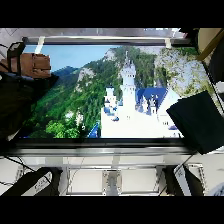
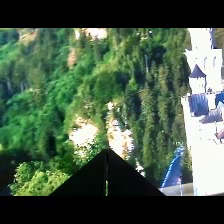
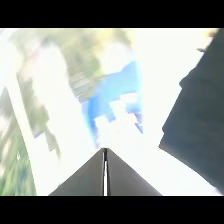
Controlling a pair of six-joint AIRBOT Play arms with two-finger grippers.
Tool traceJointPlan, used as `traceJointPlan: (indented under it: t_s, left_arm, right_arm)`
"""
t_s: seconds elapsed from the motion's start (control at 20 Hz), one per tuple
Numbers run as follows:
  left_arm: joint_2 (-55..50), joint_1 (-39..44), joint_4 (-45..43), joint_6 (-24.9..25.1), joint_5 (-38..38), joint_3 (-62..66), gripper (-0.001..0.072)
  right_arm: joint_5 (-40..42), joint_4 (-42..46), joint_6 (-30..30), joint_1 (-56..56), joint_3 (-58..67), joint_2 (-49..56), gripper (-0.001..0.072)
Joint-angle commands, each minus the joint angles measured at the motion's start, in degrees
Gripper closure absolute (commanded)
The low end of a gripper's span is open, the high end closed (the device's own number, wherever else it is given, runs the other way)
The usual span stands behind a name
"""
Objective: Fold the clothes and pants, and hang the long-sleeved shirts on hangers.
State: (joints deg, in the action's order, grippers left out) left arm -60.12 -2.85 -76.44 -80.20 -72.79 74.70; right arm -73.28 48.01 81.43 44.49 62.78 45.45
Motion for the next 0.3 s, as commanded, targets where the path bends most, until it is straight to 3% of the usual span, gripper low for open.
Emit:
traceJointPlan:
  t_s: [0.0,0.25]
  left_arm:
    - [0.0,0.0,0.2,0.0,-1.5,0.0,0.0687]
    - [0.0,0.0,0.2,0.0,-1.5,0.0,0.0686]
  right_arm:
    - [0.0,-0.1,-3.1,-14.3,0.1,-4.3,0.0689]
    - [-5.5,4.4,-3.1,-23.9,0.1,-4.1,0.0689]
